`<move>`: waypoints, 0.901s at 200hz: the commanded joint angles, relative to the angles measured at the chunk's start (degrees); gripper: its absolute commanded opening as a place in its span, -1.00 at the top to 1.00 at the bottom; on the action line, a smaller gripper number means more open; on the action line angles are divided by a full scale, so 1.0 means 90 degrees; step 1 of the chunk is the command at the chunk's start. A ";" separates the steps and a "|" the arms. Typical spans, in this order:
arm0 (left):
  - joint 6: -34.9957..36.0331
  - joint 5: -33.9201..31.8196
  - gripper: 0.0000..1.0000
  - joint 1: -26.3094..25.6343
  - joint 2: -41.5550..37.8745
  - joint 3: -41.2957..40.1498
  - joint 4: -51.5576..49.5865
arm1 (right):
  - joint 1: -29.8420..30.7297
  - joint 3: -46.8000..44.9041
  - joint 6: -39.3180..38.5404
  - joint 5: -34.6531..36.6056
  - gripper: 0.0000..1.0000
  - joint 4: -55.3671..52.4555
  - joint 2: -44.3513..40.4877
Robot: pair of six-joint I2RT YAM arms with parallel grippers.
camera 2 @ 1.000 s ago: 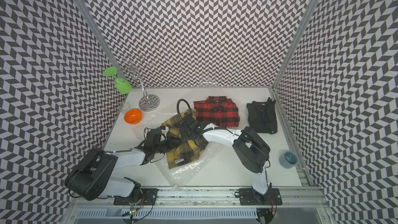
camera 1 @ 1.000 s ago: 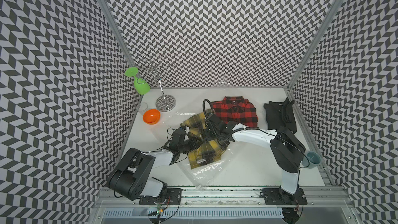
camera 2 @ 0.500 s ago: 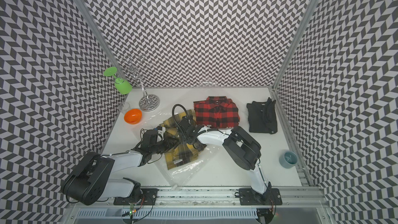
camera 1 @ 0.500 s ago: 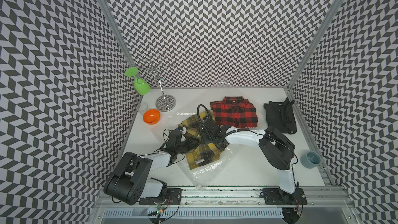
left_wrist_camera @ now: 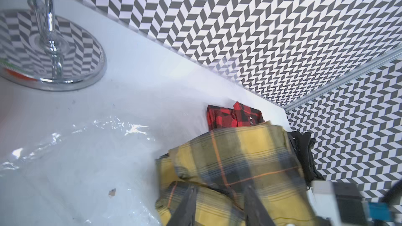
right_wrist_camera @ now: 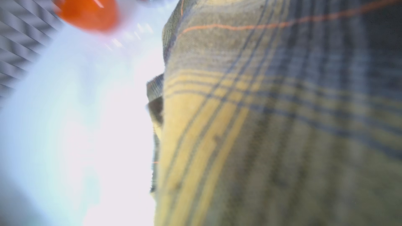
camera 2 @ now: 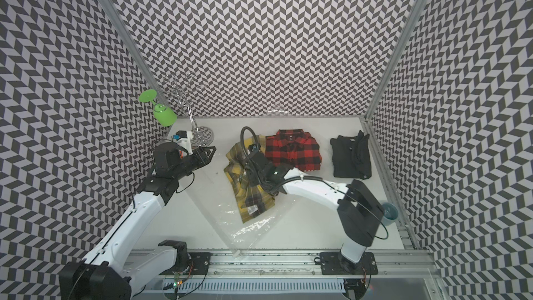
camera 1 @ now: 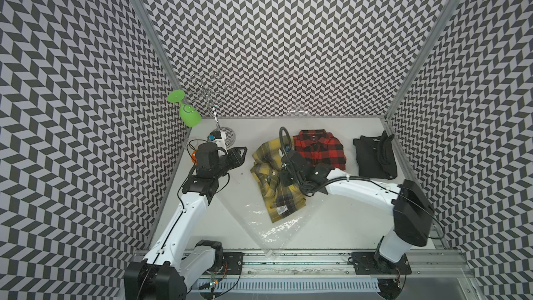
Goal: Place the folded shirt into the vacuum bag
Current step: Pick up the shirt in the vacuum bag, then place the shirt at the center of the board.
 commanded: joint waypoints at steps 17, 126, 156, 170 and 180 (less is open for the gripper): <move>0.0373 -0.0049 0.22 -0.0237 0.0271 0.0206 -0.0524 | -0.1294 -0.0177 0.0024 -0.0567 1.00 -0.0140 -0.1353; -0.0105 0.0574 0.20 -0.1283 0.2138 0.0291 0.0946 | -0.5676 -0.2960 0.0663 -0.0637 0.87 -0.0288 -0.2833; -0.0106 0.0529 0.19 -0.1263 0.2282 0.0303 0.0918 | -0.5765 -0.3159 0.0789 0.0059 0.49 -0.0601 -0.2437; -0.0096 0.0472 0.18 -0.1226 0.2330 0.0326 0.0890 | -0.5765 -0.3157 0.0773 0.0377 0.19 -0.0721 -0.2395; -0.0077 0.0381 0.17 -0.1186 0.2394 0.0403 0.0799 | -0.5765 -0.3076 0.0765 0.0567 0.00 -0.0883 -0.2339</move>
